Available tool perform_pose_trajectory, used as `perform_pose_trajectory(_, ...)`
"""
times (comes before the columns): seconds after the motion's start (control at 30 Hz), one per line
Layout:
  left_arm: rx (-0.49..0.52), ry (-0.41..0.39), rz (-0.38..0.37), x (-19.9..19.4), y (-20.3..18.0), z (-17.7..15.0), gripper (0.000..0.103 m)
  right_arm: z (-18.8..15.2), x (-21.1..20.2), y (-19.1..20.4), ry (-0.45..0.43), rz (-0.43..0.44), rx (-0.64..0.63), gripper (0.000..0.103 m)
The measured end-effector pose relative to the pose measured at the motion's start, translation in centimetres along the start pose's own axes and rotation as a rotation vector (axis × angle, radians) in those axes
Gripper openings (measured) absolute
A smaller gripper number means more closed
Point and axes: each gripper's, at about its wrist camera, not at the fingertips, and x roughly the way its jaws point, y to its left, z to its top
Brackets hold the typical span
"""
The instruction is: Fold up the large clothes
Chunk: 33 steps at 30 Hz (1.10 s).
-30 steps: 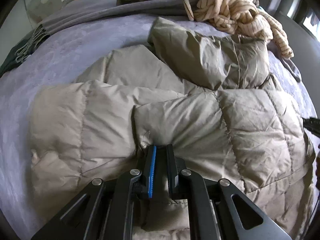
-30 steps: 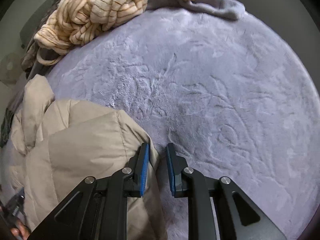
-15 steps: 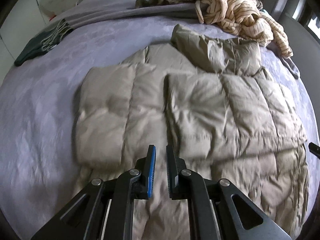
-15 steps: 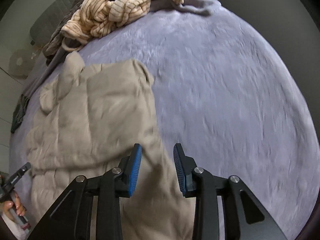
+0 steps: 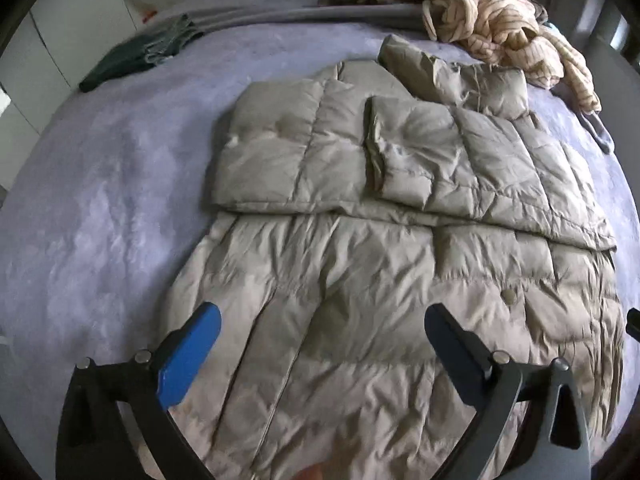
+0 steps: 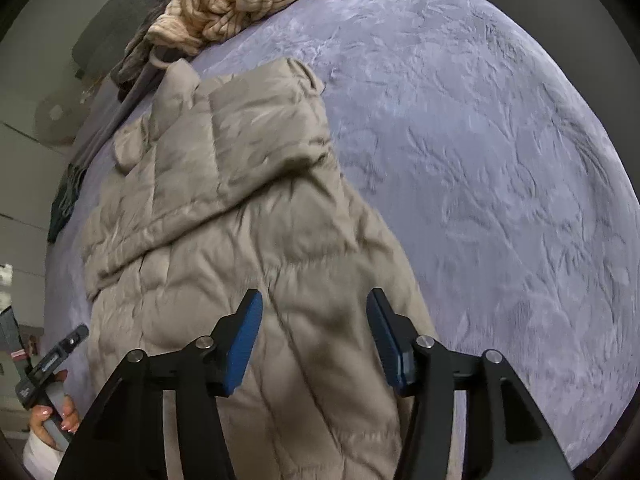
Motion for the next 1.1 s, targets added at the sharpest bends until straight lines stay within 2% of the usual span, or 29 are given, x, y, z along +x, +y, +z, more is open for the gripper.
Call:
perform_pose_trajectory(0.1,-0.036,0.013,0.022,-0.8,0.6,-1.6,0.102,-1.3,-0.6,-0.1,0.027,0.019,-0.005,0.061)
perform_pose_trajectory(0.17,-0.036,0.040,0.021,-1.1,0.9,-2.4,0.102,-2.3,-0.8,-0.1,0.054,0.036,-0.005,0.066)
perform_pose_trajectory(0.2,-0.045,0.046,0.026,-1.4,1.1,-3.0,0.102,-2.9,-1.0,-0.1,0.067,0.046,-0.005,0.072)
perform_pose_trajectory(0.3,-0.057,0.082,-0.008,-2.4,1.4,-4.8,0.102,-4.3,-1.4,0.2,0.090,0.074,-0.008,0.074)
perform_pose_trajectory(0.33,-0.060,0.087,-0.004,-2.7,1.4,-5.3,0.102,-4.8,-1.6,0.3,0.100,0.084,-0.007,0.083)
perform_pose_trajectory(0.37,-0.063,0.087,0.002,-3.1,1.6,-5.9,0.102,-5.4,-1.7,0.4,0.113,0.098,-0.002,0.087)
perform_pose_trajectory(0.47,-0.076,0.104,0.002,-4.0,2.1,-7.3,0.102,-6.9,-2.2,0.7,0.131,0.128,0.023,0.087)
perform_pose_trajectory(0.63,-0.108,0.122,-0.022,-4.6,3.9,-9.2,0.102,-9.2,-2.5,1.5,0.150,0.130,0.054,0.087)
perform_pose_trajectory(0.9,-0.086,0.146,-0.080,-5.1,7.2,-12.8,0.102,-13.9,-2.7,2.3,0.157,0.162,0.158,0.087)
perform_pose_trajectory(0.97,-0.104,0.160,-0.111,-5.1,8.3,-13.9,0.102,-15.0,-2.9,2.4,0.151,0.171,0.181,0.102)
perform_pose_trajectory(1.1,-0.145,0.193,-0.180,-5.0,10.1,-15.7,0.102,-17.3,-3.3,1.8,0.142,0.209,0.248,0.103)
